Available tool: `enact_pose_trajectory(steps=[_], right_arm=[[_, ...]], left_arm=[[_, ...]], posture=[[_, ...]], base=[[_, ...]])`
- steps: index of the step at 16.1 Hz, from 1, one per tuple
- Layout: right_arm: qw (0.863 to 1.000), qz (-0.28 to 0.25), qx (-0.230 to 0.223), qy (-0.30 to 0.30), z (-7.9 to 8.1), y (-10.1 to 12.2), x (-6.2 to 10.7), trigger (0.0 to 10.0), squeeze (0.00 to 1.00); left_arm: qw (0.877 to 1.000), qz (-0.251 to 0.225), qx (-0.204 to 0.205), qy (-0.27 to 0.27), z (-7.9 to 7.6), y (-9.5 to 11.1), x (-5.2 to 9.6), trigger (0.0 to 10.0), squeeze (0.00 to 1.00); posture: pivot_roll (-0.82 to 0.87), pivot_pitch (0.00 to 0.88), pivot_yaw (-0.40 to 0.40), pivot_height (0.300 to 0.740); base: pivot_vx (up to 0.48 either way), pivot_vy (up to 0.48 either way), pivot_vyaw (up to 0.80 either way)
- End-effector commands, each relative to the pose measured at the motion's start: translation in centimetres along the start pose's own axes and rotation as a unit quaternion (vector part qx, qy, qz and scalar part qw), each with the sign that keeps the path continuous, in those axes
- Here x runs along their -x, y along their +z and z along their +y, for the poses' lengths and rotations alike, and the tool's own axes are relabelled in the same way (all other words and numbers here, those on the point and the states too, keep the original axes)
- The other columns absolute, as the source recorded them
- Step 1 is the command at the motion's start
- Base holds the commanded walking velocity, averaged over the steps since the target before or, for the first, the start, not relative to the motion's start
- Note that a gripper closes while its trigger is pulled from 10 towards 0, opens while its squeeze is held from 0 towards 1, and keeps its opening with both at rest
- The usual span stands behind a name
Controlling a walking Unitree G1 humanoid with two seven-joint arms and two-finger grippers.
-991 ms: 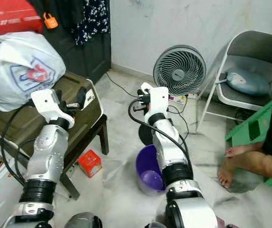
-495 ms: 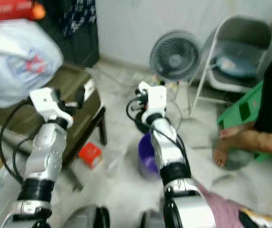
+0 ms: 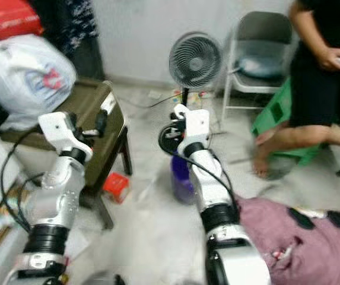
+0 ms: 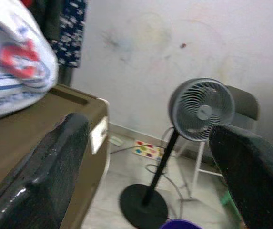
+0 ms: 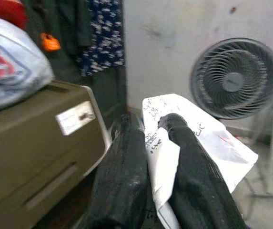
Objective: Clean up the room
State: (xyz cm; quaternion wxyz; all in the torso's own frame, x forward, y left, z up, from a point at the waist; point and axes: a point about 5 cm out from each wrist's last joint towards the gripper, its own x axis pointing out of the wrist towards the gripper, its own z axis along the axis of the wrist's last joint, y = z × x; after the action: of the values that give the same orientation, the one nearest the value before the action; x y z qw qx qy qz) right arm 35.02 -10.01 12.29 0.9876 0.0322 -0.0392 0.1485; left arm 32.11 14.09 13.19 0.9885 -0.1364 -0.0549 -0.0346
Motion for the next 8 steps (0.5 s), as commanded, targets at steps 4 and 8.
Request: enact_pose_trajectory(steps=[4,8], right_arm=[[1.000,0.002,0.003,-0.012,-0.68,0.02,0.06,10.0,0.00],[1.000,0.002,0.004,-0.011,-0.75,0.05,0.02,10.0,0.00]], left_arm=[[1.000,-0.004,0.002,-0.031,-0.85,0.07,0.13,10.0,0.00],[0.999,-0.007,0.001,-0.034,-0.95,0.13,0.20,10.0,0.00]], posture=[[0.02,0.000,-0.033,0.740],[0.02,0.000,-0.035,0.740]], base=[[0.000,0.000,0.00],[0.061,0.000,0.00]])
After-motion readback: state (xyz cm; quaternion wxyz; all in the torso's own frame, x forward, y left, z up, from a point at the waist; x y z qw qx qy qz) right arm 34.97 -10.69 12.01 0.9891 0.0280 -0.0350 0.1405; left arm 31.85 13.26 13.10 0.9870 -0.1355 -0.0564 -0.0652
